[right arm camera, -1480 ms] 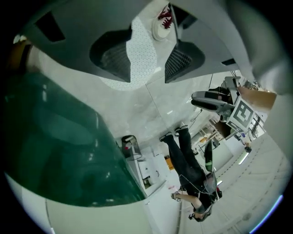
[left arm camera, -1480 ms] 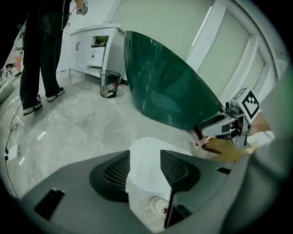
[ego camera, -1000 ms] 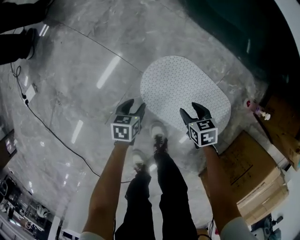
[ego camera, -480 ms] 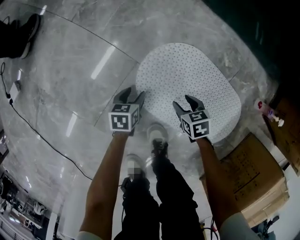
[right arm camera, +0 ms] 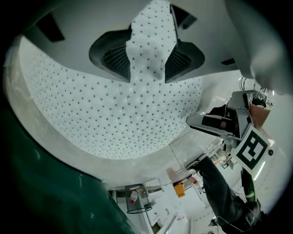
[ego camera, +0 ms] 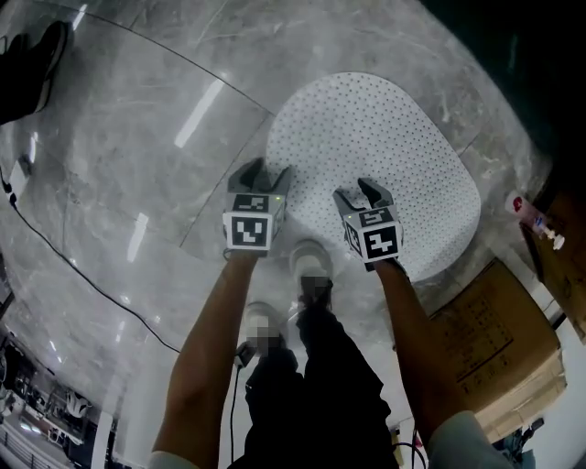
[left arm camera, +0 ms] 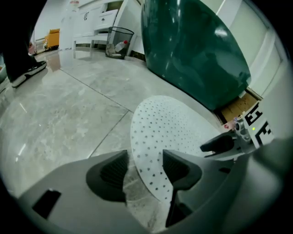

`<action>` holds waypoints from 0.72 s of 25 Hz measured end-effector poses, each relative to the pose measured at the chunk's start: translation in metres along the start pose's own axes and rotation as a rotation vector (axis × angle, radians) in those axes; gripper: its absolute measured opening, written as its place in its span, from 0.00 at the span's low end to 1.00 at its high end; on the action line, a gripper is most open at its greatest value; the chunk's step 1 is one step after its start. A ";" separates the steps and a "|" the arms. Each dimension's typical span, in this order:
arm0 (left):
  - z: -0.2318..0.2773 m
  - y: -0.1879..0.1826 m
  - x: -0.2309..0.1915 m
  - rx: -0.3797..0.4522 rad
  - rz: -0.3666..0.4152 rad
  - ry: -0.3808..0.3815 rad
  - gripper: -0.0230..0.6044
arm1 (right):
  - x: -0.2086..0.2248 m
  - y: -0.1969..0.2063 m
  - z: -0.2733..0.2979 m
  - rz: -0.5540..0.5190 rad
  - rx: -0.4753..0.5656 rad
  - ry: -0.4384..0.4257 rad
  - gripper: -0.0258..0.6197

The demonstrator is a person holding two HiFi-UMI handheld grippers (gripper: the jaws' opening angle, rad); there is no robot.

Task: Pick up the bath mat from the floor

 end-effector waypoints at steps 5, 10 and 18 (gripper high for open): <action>0.000 0.001 0.002 0.043 -0.094 0.022 0.45 | 0.000 0.002 -0.001 0.036 0.031 -0.001 0.39; 0.004 0.001 0.012 0.026 -0.072 0.049 0.46 | 0.000 0.004 0.000 0.060 0.061 0.006 0.39; 0.026 -0.015 0.051 -0.020 0.007 0.279 0.35 | 0.000 0.006 -0.002 0.101 0.095 -0.034 0.39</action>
Point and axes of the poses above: the fingertips, and each gripper's own axes: z forward along the fingers, x to its right, y out of its underside, the point moved 10 cm from there along -z, backward along the fingers, and after that the axes turned 11 degrees about -x, right-handed, at the moved point
